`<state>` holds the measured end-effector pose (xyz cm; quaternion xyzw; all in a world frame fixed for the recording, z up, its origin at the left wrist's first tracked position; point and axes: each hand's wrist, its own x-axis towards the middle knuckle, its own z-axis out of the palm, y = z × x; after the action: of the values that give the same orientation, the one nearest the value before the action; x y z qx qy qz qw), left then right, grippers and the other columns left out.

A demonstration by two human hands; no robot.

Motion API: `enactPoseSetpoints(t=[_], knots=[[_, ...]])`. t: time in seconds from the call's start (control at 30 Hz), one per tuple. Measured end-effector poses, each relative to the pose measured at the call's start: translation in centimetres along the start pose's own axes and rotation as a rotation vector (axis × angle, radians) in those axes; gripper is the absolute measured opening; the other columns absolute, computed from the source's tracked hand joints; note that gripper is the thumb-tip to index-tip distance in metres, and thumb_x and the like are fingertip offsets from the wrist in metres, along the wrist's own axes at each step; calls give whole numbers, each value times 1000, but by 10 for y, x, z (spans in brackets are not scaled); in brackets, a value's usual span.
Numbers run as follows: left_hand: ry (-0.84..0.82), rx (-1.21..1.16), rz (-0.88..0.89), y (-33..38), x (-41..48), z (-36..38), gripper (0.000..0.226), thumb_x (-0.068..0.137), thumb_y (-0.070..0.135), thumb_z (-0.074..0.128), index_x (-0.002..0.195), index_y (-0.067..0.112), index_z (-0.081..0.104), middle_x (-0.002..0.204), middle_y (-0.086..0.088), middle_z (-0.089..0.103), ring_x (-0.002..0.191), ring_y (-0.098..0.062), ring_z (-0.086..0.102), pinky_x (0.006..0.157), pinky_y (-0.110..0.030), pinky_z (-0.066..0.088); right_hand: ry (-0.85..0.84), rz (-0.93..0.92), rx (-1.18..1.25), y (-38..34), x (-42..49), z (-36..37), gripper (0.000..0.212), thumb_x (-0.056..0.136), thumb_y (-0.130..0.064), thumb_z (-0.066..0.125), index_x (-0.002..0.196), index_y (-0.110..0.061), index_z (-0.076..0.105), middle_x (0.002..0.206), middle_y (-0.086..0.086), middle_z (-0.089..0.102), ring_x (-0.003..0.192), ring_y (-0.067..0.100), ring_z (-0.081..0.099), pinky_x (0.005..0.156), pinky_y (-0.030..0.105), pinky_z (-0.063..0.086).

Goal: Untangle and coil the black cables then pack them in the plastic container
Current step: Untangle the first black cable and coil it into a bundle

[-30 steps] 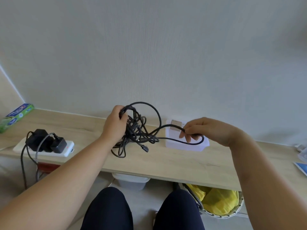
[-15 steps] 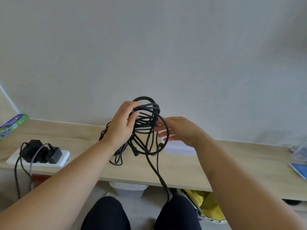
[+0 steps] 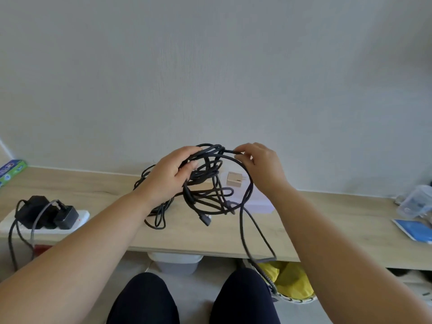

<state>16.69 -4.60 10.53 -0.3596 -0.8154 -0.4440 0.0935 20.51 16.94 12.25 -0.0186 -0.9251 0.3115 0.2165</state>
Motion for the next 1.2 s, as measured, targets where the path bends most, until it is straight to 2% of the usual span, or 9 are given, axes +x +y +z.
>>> enactPoseSetpoints(t=[0.17, 0.3, 0.57, 0.7, 0.87, 0.93, 1.0, 1.07, 1.2], knots=[[40, -120, -24, 4, 0, -6, 28, 97, 11, 48, 113, 32, 55, 68, 16, 56, 70, -1, 53, 72, -9, 41, -58, 198, 98, 10, 1, -7, 25, 92, -34, 57, 81, -12, 63, 70, 2, 64, 60, 16, 57, 67, 33, 53], [108, -105, -15, 7, 1, -6, 28, 96, 6, 49, 115, 25, 57, 80, 21, 57, 74, 8, 52, 75, -3, 37, -260, 496, 567, 4, -8, -5, 38, 96, -36, 50, 70, -9, 48, 53, 2, 53, 58, 26, 62, 68, 42, 60], [150, -84, -106, -6, -4, 0, 26, 99, 13, 45, 119, 25, 56, 74, 11, 51, 69, 3, 51, 69, -4, 39, -309, 605, 1010, 10, -3, -16, 16, 97, -12, 50, 81, -13, 52, 62, -2, 34, 46, 11, 40, 47, 22, 47], [100, -106, -132, -7, -2, -1, 27, 100, 16, 44, 122, 23, 57, 67, 8, 49, 64, 1, 49, 67, -7, 40, -152, 466, 887, 17, -3, -13, 10, 95, -10, 55, 87, -14, 59, 68, -1, 39, 45, 8, 37, 44, 19, 38], [97, -188, -132, -1, -3, 2, 26, 99, 16, 45, 113, 34, 58, 63, 6, 49, 63, -3, 50, 67, -10, 43, 351, -227, 156, 29, 1, -9, 16, 85, -17, 67, 98, -13, 74, 75, -13, 43, 66, -5, 47, 62, 9, 38], [108, -213, -122, 2, -2, 1, 27, 99, 17, 46, 108, 40, 57, 62, 11, 49, 61, -2, 49, 65, -11, 43, 436, -326, 87, 32, 5, -8, 20, 85, -23, 65, 98, -12, 75, 74, -12, 45, 69, -2, 47, 64, 11, 40], [112, -247, -120, 6, 0, 1, 26, 99, 16, 46, 106, 38, 58, 61, 13, 49, 59, -2, 49, 64, -11, 44, 322, -125, 102, 30, 8, -13, 18, 88, -28, 63, 90, -14, 74, 68, -4, 58, 63, 4, 51, 63, 20, 45], [140, -260, -140, 8, 3, 0, 23, 99, 16, 45, 109, 30, 60, 64, 10, 47, 57, -2, 48, 63, -12, 45, -36, 269, 210, 22, 6, -17, 30, 94, -38, 54, 77, -16, 67, 58, -1, 61, 55, 13, 56, 57, 26, 49], [261, -218, -212, 2, 9, 2, 24, 100, 20, 44, 118, 20, 59, 67, 6, 47, 54, -2, 48, 59, -13, 44, -446, 660, 930, 19, -4, -16, 46, 96, -44, 44, 61, -14, 48, 47, -1, 47, 48, 14, 60, 57, 28, 57]])
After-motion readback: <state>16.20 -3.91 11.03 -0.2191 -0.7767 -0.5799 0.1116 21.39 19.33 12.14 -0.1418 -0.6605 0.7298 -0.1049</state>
